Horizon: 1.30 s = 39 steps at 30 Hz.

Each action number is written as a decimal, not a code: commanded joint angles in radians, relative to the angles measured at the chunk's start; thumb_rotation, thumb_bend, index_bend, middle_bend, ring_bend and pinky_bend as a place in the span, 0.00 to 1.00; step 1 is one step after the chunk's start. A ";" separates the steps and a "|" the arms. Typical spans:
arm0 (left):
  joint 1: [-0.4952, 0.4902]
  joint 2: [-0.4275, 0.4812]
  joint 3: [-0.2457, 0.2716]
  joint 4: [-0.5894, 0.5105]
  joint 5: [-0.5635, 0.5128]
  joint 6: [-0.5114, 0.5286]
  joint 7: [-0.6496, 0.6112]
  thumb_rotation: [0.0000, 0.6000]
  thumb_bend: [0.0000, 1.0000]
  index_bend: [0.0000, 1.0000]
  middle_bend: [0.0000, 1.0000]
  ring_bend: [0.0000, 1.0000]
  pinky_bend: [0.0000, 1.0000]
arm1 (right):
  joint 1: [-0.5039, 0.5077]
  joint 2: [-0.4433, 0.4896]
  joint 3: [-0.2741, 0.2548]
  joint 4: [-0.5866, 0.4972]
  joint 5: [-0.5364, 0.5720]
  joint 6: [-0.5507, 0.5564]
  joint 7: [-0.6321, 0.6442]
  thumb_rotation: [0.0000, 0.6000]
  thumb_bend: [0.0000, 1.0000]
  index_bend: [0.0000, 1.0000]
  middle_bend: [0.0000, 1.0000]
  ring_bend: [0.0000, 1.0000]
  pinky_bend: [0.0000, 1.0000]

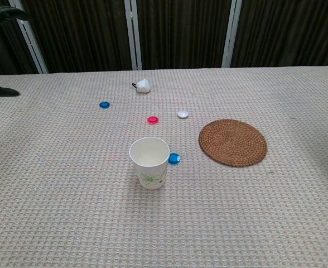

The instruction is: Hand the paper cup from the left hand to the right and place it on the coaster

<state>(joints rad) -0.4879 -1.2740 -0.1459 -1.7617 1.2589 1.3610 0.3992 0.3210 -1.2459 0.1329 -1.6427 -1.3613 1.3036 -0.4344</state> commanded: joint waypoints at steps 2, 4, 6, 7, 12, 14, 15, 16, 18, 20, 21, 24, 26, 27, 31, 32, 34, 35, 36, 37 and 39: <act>0.086 0.050 0.012 -0.037 -0.063 0.097 0.024 1.00 0.00 0.00 0.00 0.00 0.00 | 0.076 0.028 -0.020 -0.043 -0.058 -0.127 0.055 1.00 0.00 0.00 0.00 0.00 0.00; 0.115 0.050 0.016 -0.051 -0.084 0.143 0.070 1.00 0.00 0.00 0.00 0.00 0.00 | 0.123 0.046 -0.026 -0.066 -0.089 -0.205 0.101 1.00 0.00 0.00 0.00 0.00 0.00; 0.133 0.050 0.014 -0.067 -0.107 0.163 0.085 1.00 0.00 0.00 0.00 0.00 0.00 | 0.170 0.057 -0.028 -0.085 -0.120 -0.273 0.142 1.00 0.00 0.00 0.00 0.00 0.00; 0.139 0.054 0.011 -0.074 -0.116 0.165 0.084 1.00 0.00 0.00 0.00 0.00 0.00 | 0.200 0.059 -0.027 -0.096 -0.140 -0.310 0.162 1.00 0.00 0.00 0.00 0.00 0.00; 0.150 0.081 -0.004 -0.081 -0.129 0.160 0.066 1.00 0.00 0.00 0.00 0.00 0.00 | 0.325 0.018 -0.006 -0.108 -0.202 -0.437 0.211 1.00 0.00 0.00 0.01 0.00 0.00; 0.152 0.089 -0.007 -0.077 -0.119 0.159 0.059 1.00 0.00 0.00 0.00 0.00 0.00 | 0.375 -0.019 0.013 -0.093 -0.199 -0.481 0.214 1.00 0.00 0.00 0.03 0.00 0.00; 0.153 0.094 -0.006 -0.072 -0.113 0.156 0.056 1.00 0.00 0.00 0.00 0.00 0.00 | 0.396 -0.040 0.023 -0.082 -0.194 -0.498 0.214 1.00 0.00 0.00 0.04 0.00 0.00; 0.154 0.098 -0.007 -0.066 -0.109 0.154 0.052 1.00 0.00 0.00 0.00 0.00 0.00 | 0.420 -0.065 0.035 -0.070 -0.189 -0.513 0.215 1.00 0.00 0.00 0.04 0.00 0.00; 0.156 0.105 -0.009 -0.054 -0.107 0.149 0.044 1.00 0.00 0.00 0.00 0.00 0.00 | 0.454 -0.108 0.053 -0.046 -0.177 -0.532 0.214 1.00 0.00 0.00 0.06 0.00 0.00; 0.158 0.110 -0.015 -0.041 -0.112 0.142 0.031 1.00 0.00 0.00 0.00 0.00 0.00 | 0.486 -0.151 0.067 -0.021 -0.161 -0.553 0.208 1.00 0.00 0.00 0.06 0.00 0.01; 0.158 0.113 -0.020 -0.034 -0.120 0.135 0.022 1.00 0.00 0.00 0.00 0.00 0.00 | 0.506 -0.176 0.076 -0.005 -0.146 -0.569 0.200 1.00 0.00 0.00 0.06 0.00 0.02; 0.156 0.121 -0.031 -0.019 -0.141 0.108 0.000 1.00 0.00 0.00 0.00 0.00 0.00 | 0.558 -0.251 0.098 0.046 -0.092 -0.608 0.161 1.00 0.00 0.00 0.07 0.00 0.05; 0.155 0.124 -0.033 -0.015 -0.147 0.098 -0.004 1.00 0.00 0.00 0.00 0.00 0.00 | 0.576 -0.278 0.105 0.065 -0.071 -0.620 0.144 1.00 0.00 0.00 0.07 0.01 0.06; 0.154 0.125 -0.034 -0.013 -0.150 0.095 -0.005 1.00 0.00 0.00 0.00 0.00 0.00 | 0.585 -0.291 0.108 0.074 -0.064 -0.627 0.136 1.00 0.01 0.00 0.08 0.01 0.07; 0.151 0.130 -0.038 -0.005 -0.160 0.074 -0.017 1.00 0.00 0.00 0.00 0.00 0.00 | 0.630 -0.363 0.123 0.135 -0.010 -0.654 0.080 1.00 0.02 0.00 0.10 0.03 0.07; 0.151 0.134 -0.041 -0.003 -0.163 0.067 -0.026 1.00 0.00 0.00 0.00 0.00 0.00 | 0.643 -0.388 0.124 0.157 0.015 -0.660 0.052 1.00 0.03 0.00 0.11 0.04 0.07; 0.152 0.141 -0.044 -0.001 -0.163 0.058 -0.039 1.00 0.00 0.00 0.00 0.00 0.00 | 0.657 -0.416 0.117 0.177 0.056 -0.661 0.006 1.00 0.04 0.02 0.12 0.05 0.07; 0.152 0.143 -0.044 -0.001 -0.162 0.056 -0.043 1.00 0.00 0.00 0.00 0.00 0.00 | 0.660 -0.421 0.114 0.180 0.067 -0.660 -0.008 1.00 0.05 0.03 0.13 0.05 0.07; 0.153 0.146 -0.046 -0.001 -0.161 0.053 -0.049 1.00 0.00 0.00 0.00 0.00 0.00 | 0.663 -0.427 0.109 0.183 0.083 -0.658 -0.027 1.00 0.06 0.04 0.14 0.06 0.07; 0.153 0.148 -0.046 -0.001 -0.161 0.050 -0.054 1.00 0.00 0.00 0.00 0.00 0.00 | 0.666 -0.432 0.104 0.184 0.096 -0.653 -0.043 1.00 0.06 0.05 0.15 0.07 0.07; 0.153 0.152 -0.047 0.000 -0.158 0.044 -0.060 1.00 0.00 0.00 0.00 0.00 0.00 | 0.670 -0.437 0.098 0.183 0.118 -0.645 -0.064 1.00 0.08 0.08 0.18 0.11 0.07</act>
<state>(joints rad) -0.3347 -1.1239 -0.1922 -1.7623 1.0996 1.4065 0.3406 0.9810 -1.6699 0.2389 -1.4671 -1.2632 0.6531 -0.4786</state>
